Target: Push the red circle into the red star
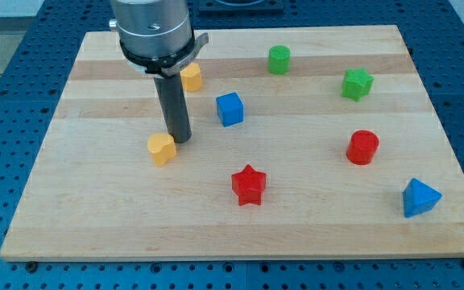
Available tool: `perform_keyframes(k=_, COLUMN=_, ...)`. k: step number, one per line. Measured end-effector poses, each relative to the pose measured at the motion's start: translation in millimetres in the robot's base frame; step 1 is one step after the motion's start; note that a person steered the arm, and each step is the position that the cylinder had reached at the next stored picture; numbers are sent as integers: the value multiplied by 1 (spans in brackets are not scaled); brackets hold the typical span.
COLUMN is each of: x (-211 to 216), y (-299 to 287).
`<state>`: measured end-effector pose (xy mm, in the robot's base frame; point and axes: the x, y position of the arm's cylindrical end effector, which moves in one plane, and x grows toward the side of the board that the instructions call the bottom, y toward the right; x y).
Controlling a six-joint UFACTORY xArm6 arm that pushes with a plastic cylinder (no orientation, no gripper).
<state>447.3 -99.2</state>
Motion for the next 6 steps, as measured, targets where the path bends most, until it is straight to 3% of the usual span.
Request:
perform_keyframes(k=2, x=6, y=-15)
perform_keyframes(k=3, x=9, y=13)
perform_keyframes(k=4, x=12, y=71)
perform_keyframes(k=5, x=10, y=179)
perform_keyframes(k=6, x=-34, y=223)
